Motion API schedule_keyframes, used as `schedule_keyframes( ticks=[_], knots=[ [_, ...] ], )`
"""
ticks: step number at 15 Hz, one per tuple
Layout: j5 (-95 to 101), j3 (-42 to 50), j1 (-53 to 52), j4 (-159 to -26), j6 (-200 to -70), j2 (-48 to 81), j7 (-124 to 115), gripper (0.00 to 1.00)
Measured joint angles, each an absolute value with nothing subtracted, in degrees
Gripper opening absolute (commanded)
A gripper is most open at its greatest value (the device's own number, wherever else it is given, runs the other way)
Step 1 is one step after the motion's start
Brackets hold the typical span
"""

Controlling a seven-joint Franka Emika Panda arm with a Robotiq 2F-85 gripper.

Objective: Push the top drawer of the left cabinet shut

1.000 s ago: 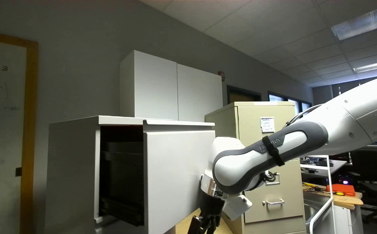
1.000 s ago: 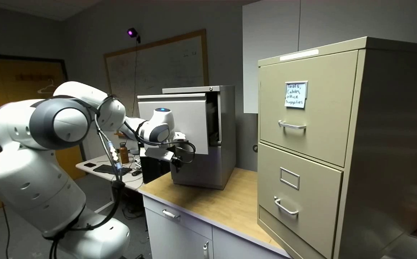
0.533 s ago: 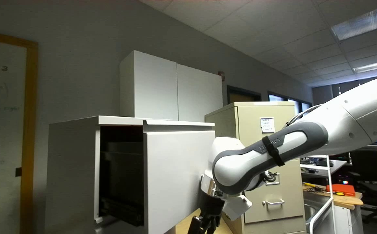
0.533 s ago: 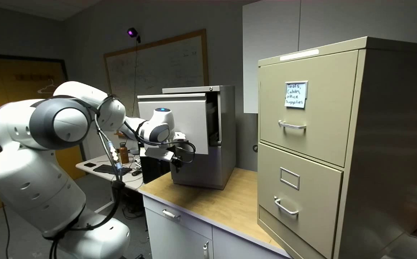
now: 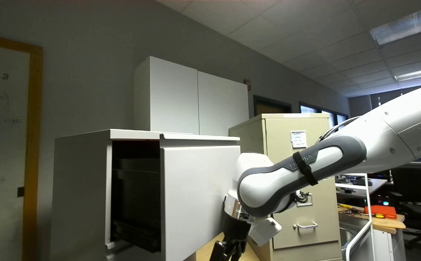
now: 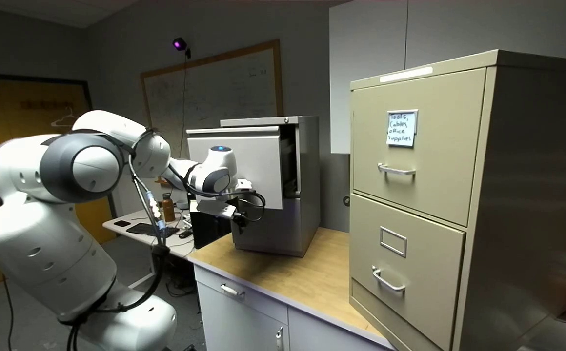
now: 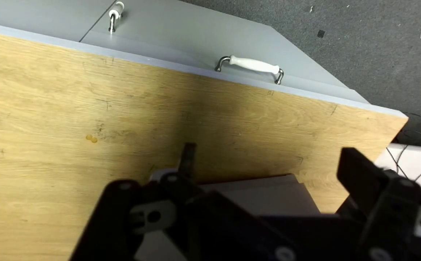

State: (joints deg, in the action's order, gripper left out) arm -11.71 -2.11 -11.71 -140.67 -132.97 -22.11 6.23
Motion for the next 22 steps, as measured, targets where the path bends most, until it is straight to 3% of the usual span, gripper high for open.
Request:
schedule_keyframes(
  ticks=[12,20,21,22],
  knots=[
    [-11.71,-2.04,-10.64,-140.66,-133.36,-22.53,6.23,1.00],
    [-11.30,-0.92,-7.10,-140.64,-134.04,-30.29,6.23,1.00],
    [-11.19,-0.76,-6.72,-140.66,-134.39,-31.63,6.23,0.75],
    [-11.12,-0.60,-6.37,-140.68,-134.86,-32.97,6.23,0.75]
  ],
)
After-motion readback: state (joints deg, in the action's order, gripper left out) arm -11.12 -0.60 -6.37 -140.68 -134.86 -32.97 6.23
